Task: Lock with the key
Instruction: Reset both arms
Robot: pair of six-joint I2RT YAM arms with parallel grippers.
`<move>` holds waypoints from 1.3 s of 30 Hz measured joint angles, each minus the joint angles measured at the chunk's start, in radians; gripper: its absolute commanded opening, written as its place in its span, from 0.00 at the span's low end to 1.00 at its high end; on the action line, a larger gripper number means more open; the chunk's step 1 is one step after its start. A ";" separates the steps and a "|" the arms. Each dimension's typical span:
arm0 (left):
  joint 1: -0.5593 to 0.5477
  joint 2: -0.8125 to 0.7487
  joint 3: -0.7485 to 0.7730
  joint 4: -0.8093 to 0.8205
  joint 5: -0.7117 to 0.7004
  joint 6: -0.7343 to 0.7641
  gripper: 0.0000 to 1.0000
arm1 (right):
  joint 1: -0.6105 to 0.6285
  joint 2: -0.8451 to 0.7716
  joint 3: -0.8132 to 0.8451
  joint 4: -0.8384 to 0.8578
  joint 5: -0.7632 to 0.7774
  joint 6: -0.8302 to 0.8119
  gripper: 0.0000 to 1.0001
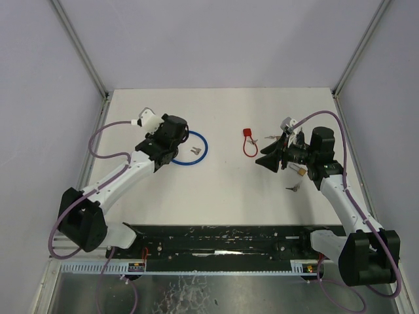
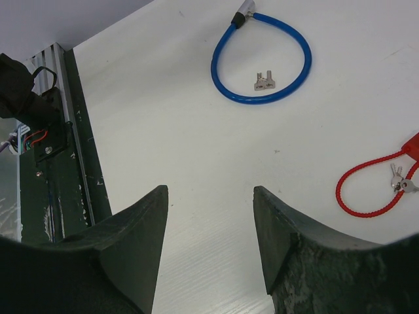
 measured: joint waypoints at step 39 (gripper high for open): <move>0.000 -0.689 -0.468 0.711 0.745 0.642 1.00 | -0.046 -0.457 0.041 -0.048 0.636 0.171 0.99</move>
